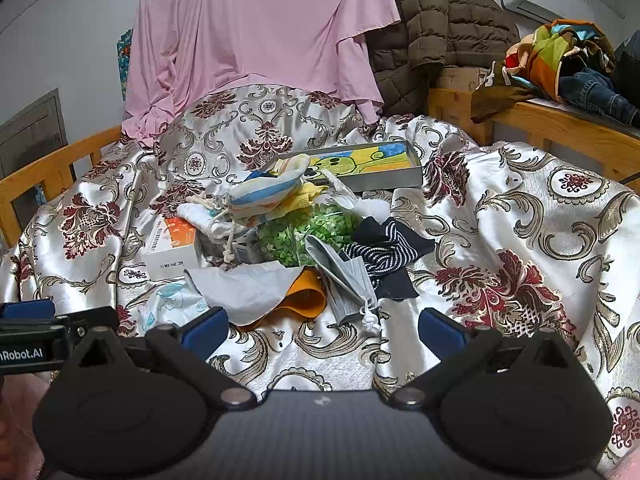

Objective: Organize soft objects

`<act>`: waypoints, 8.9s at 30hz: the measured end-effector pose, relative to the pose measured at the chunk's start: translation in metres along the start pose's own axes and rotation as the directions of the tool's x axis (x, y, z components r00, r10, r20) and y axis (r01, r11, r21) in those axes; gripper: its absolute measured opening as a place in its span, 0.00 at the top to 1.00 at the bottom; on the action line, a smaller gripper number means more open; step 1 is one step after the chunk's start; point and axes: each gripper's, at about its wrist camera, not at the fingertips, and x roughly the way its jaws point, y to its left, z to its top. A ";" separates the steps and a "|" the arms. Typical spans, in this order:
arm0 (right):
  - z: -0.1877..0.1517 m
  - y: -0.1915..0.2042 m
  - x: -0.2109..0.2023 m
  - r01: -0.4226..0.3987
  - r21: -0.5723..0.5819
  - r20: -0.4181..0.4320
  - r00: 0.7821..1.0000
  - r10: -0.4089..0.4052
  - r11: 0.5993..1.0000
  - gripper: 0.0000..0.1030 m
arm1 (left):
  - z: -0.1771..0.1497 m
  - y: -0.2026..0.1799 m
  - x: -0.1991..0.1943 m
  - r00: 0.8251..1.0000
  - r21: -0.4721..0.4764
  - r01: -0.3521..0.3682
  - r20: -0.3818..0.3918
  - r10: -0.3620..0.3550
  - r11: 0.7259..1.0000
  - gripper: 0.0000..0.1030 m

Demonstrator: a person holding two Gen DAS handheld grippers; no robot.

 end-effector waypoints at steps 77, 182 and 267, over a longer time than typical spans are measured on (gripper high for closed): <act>0.036 0.013 0.075 -0.268 -0.351 -0.093 0.963 0.251 0.897 0.00 | 0.047 0.025 0.089 0.962 0.064 0.104 -0.262 -0.083 0.993 0.01; 0.233 -0.103 0.410 -0.164 0.062 -0.204 0.963 0.173 0.985 0.82 | 0.234 -0.060 0.482 0.917 -0.046 0.259 -0.301 -0.261 0.965 0.39; 0.042 -0.038 0.059 -0.006 -0.046 0.009 1.000 0.007 0.999 0.00 | 0.050 -0.011 0.092 0.954 0.170 0.300 -0.034 -0.299 0.939 0.01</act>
